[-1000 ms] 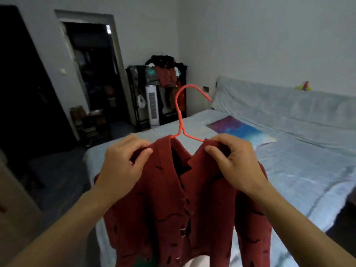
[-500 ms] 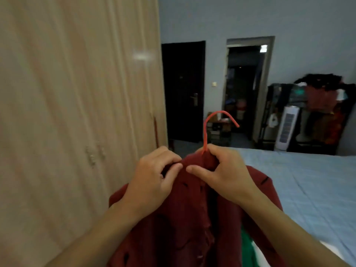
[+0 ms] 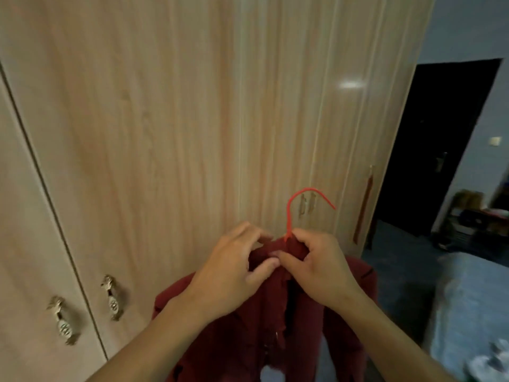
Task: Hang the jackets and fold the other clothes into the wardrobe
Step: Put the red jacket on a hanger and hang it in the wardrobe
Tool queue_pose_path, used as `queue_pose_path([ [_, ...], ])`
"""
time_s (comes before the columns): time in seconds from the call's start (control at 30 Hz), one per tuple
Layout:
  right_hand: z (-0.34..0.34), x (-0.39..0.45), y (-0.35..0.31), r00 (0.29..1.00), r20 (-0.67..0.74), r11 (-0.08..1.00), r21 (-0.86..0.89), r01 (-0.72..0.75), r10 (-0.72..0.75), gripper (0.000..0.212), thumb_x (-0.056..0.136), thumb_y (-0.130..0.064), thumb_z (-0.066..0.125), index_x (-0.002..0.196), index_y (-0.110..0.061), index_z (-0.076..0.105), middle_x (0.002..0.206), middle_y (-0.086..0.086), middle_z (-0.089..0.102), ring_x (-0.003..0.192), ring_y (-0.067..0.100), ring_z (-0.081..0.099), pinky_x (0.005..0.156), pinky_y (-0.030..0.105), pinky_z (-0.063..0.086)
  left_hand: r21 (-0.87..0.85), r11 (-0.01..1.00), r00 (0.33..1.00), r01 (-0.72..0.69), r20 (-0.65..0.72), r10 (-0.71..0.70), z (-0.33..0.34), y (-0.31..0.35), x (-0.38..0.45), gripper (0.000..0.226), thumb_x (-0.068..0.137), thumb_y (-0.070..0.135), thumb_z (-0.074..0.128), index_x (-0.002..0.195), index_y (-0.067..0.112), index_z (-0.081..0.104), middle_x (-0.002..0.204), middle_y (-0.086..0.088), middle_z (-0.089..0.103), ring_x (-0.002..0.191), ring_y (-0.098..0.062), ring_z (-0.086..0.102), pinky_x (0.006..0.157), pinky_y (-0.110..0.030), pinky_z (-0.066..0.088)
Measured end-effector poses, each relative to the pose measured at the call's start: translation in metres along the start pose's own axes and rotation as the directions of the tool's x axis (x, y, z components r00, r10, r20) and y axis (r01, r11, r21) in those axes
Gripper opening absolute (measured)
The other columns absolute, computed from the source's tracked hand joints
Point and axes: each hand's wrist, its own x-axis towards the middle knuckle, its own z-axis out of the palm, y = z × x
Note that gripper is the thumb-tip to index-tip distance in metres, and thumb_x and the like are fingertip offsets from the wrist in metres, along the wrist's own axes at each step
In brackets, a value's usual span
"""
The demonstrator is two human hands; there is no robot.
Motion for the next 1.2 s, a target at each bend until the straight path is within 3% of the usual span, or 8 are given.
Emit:
queue_pose_path([
  [0.1,0.037,0.014,-0.031,0.997,0.075,0.994,0.104,-0.021,0.014,0.022,0.078,-0.025,0.079,0.07,-0.014,0.062,0.058,0.006,0.057,0.049,0.01,0.046,0.05,0.037,0.042,0.263,0.963,0.997,0.065,0.032,-0.076,-0.028,-0.017,-0.021,0.063,0.071,0.075,0.056,0.115,0.031,0.057,0.103,0.015,0.057,0.095,-0.009,0.06,0.079,-0.035,0.052],
  [0.17,0.059,0.021,-0.046,0.99,0.137,0.981,0.187,-0.045,0.02,0.02,0.077,-0.023,0.078,0.072,-0.014,0.061,0.06,0.01,0.057,0.051,0.014,0.049,0.052,0.044,0.046,0.383,0.908,0.986,0.17,-0.067,-0.156,-0.04,-0.023,-0.031,0.072,0.062,0.086,0.048,0.107,0.03,0.058,0.097,0.013,0.062,0.088,-0.013,0.063,0.072,-0.035,0.052],
  [0.27,0.088,0.03,-0.058,0.974,0.225,0.949,0.312,-0.048,-0.024,0.019,0.076,-0.026,0.073,0.087,-0.024,0.058,0.071,0.002,0.066,0.064,0.02,0.063,0.066,0.048,0.053,0.428,0.856,0.951,0.288,-0.232,-0.204,-0.05,-0.041,-0.041,0.064,0.065,0.079,0.041,0.092,0.026,0.063,0.083,0.006,0.066,0.078,-0.022,0.066,0.06,-0.035,0.047],
  [0.47,0.121,0.044,-0.045,0.839,0.491,0.864,0.501,-0.053,-0.233,0.031,0.081,-0.012,0.043,0.106,-0.03,0.048,0.082,-0.01,0.058,0.073,0.009,0.052,0.075,0.042,0.046,0.516,0.772,0.925,0.372,-0.275,-0.262,-0.054,-0.075,-0.073,0.057,0.079,0.079,0.038,0.094,0.029,0.063,0.075,0.007,0.066,0.071,-0.022,0.066,0.06,-0.04,0.051],
  [0.6,0.138,0.048,-0.036,0.733,0.56,0.791,0.61,-0.049,-0.386,0.035,0.091,-0.003,0.047,0.113,-0.029,0.047,0.094,-0.008,0.059,0.087,0.006,0.058,0.081,0.026,0.046,0.478,0.744,0.879,0.467,-0.343,-0.331,-0.052,-0.075,-0.095,0.038,0.084,0.066,0.048,0.105,0.036,0.059,0.08,0.01,0.068,0.074,-0.019,0.067,0.061,-0.04,0.053],
  [0.8,0.164,0.057,-0.05,0.656,0.485,0.631,0.776,-0.017,-0.579,0.035,0.087,-0.006,0.061,0.115,-0.024,0.048,0.081,-0.004,0.06,0.074,0.012,0.06,0.076,0.028,0.05,0.436,0.662,0.779,0.609,-0.485,-0.397,-0.056,-0.05,-0.12,0.028,0.086,0.057,0.058,0.094,0.03,0.062,0.073,0.012,0.062,0.066,-0.006,0.057,0.059,-0.026,0.045],
  [0.97,0.181,0.054,-0.063,0.592,0.476,0.556,0.829,-0.056,-0.65,0.037,0.083,0.001,0.069,0.106,-0.023,0.052,0.075,0.004,0.064,0.07,0.023,0.063,0.074,0.035,0.053,0.261,0.671,0.688,0.694,-0.516,-0.51,-0.056,-0.034,-0.14,0.048,0.085,0.057,0.064,0.129,0.039,0.055,0.093,0.015,0.073,0.075,-0.003,0.067,0.069,-0.035,0.055],
  [1.2,0.202,0.045,-0.077,0.564,0.569,0.654,0.754,-0.066,-0.599,0.031,0.071,-0.025,0.088,0.085,-0.022,0.06,0.073,0.001,0.073,0.068,0.014,0.069,0.069,0.025,0.053,0.166,0.669,0.632,0.725,-0.546,-0.549,-0.062,-0.035,-0.169,0.016,0.088,0.043,0.064,0.1,0.033,0.064,0.083,0.01,0.071,0.074,-0.013,0.069,0.067,-0.042,0.055],
])
